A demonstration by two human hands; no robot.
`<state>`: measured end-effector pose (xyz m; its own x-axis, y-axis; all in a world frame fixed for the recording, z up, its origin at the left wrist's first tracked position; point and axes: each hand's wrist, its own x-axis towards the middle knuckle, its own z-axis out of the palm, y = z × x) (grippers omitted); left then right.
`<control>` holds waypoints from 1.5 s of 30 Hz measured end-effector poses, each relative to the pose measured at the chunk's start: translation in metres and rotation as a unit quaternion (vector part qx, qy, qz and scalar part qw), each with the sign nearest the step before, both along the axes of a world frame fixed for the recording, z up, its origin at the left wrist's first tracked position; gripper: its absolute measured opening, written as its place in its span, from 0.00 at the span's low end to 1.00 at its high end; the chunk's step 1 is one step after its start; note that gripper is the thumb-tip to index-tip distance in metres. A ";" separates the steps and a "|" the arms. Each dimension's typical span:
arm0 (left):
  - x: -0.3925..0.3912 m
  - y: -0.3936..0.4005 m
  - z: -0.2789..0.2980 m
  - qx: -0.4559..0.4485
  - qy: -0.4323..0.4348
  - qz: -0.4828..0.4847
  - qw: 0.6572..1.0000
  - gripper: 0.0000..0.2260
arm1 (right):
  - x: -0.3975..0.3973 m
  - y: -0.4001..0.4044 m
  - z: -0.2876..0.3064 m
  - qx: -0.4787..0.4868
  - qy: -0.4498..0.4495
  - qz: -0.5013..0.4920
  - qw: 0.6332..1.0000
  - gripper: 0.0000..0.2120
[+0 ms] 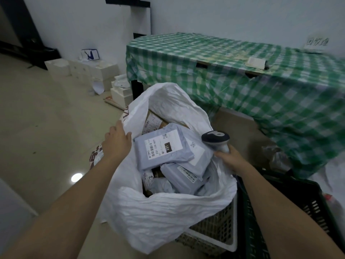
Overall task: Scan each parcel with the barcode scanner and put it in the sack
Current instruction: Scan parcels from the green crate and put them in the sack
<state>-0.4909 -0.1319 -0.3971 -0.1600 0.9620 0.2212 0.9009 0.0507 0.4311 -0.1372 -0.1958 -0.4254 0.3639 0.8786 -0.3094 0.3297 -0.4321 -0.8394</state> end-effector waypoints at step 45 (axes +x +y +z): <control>0.003 -0.078 0.146 0.029 -0.187 0.002 0.982 0.21 | -0.040 -0.081 0.170 0.235 -0.131 0.002 0.963 0.15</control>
